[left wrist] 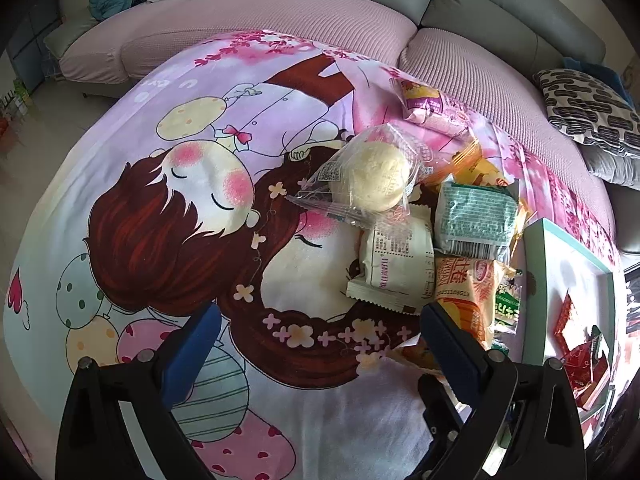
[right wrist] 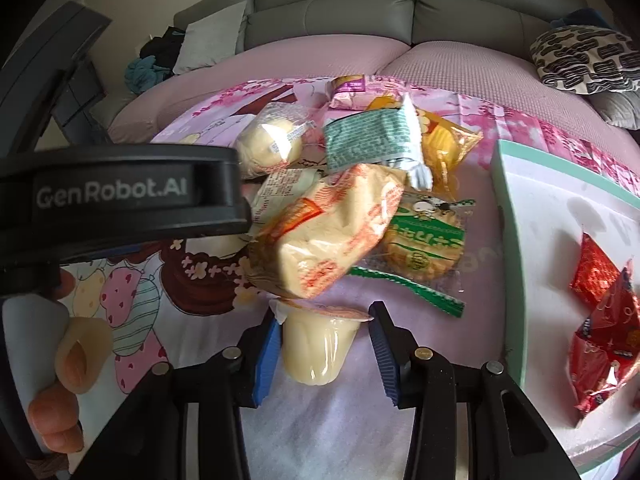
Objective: Organize snacks
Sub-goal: 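Grasp the yellow pudding cup with the right tool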
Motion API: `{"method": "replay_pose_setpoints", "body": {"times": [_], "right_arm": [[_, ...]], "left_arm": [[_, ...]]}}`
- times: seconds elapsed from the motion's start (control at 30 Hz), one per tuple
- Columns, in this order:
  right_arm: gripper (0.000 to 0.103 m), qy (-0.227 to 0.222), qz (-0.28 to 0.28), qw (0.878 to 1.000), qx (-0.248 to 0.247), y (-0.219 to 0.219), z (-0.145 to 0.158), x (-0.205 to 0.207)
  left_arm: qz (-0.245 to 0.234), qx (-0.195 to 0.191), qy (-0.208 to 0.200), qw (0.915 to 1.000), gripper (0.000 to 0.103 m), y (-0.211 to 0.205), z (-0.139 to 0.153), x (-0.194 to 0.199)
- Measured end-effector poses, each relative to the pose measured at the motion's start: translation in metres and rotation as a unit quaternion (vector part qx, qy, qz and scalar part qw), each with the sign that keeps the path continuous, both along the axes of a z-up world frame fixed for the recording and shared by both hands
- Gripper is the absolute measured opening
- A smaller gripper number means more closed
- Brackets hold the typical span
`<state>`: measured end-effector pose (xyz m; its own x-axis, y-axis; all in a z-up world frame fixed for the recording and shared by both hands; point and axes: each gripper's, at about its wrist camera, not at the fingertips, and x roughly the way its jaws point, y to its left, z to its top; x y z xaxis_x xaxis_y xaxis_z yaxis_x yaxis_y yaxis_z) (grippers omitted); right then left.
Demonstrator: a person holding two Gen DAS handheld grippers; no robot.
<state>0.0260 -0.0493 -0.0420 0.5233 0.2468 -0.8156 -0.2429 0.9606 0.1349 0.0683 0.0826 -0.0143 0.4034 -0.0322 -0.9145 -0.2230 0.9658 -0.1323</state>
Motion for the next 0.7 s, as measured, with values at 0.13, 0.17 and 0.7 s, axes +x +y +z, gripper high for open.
{"method": "replay_pose_setpoints", "body": {"times": [0.13,0.17,0.7], "right_arm": [[0.046,0.002,-0.017,1.0,0.0,-0.012,0.002,0.0],[0.046,0.002,-0.021,1.0,0.0,-0.015,0.003,0.001],[0.046,-0.028,-0.076,0.997,0.002,-0.058,0.029,-0.005]], "left_arm": [[0.0,-0.001,-0.005,1.0,0.1,-0.001,0.002,-0.001],[0.0,-0.001,-0.006,1.0,0.1,-0.001,0.003,-0.001],[-0.033,-0.008,-0.024,0.9991,0.1,-0.027,0.008,-0.001]]}}
